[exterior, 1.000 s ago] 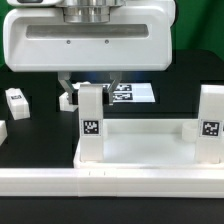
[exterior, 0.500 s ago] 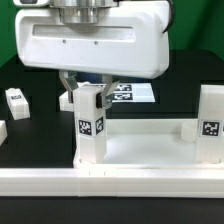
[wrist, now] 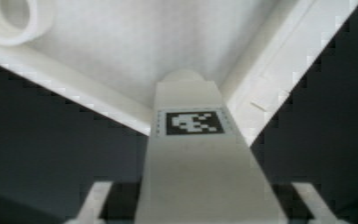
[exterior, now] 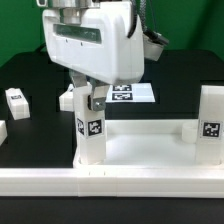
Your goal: Assemble desk
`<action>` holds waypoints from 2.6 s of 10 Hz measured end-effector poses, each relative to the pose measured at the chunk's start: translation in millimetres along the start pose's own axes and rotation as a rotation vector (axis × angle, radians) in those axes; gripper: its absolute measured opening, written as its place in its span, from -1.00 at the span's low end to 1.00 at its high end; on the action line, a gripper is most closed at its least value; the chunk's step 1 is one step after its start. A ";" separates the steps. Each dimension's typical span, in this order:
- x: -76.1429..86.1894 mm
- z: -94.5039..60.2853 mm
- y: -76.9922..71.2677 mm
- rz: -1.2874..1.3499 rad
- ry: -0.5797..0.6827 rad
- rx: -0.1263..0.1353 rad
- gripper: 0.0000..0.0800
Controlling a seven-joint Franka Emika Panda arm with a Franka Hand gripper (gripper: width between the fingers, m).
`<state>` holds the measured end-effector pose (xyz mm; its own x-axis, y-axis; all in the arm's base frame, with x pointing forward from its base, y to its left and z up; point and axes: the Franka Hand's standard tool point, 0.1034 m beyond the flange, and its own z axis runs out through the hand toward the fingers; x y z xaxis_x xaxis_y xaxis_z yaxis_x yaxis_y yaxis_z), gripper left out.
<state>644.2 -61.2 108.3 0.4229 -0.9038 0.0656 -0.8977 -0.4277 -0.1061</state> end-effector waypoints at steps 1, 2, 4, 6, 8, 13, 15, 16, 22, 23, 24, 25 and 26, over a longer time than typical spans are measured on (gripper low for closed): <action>0.4 -0.1 0.1 0.065 0.000 -0.001 -0.27; 0.7 -0.4 -0.2 0.075 -0.006 -0.008 -0.27; 0.4 -0.1 -0.4 0.059 -0.006 -0.007 -0.27; 0.3 -0.4 -0.5 -0.073 -0.005 -0.008 0.46; 0.9 -1.0 -0.5 -0.370 -0.004 -0.008 0.58; -0.5 -1.4 -2.3 -0.963 -0.008 -0.007 0.62; -4.9 -1.2 -5.3 -1.075 -0.004 -0.010 0.62; -6.0 -1.1 -5.8 -1.173 -0.004 -0.014 0.62; -2.5 -1.6 -3.8 -1.300 0.000 -0.032 -0.28; -2.6 -1.5 -3.8 -1.300 0.000 -0.032 -0.28; -2.6 -1.5 -3.8 -1.292 0.000 -0.032 -0.28; -2.4 -1.5 -3.7 -1.269 0.000 -0.031 -0.28; -1.6 -1.4 -2.9 -1.221 -0.002 -0.026 -0.28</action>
Offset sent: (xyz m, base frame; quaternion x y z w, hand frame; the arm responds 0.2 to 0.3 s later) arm 0.0000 0.0000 0.0000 0.0000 0.0000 -0.0650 0.9979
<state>646.0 -58.5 109.8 0.9901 0.0917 0.1067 0.0874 -0.9952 0.0440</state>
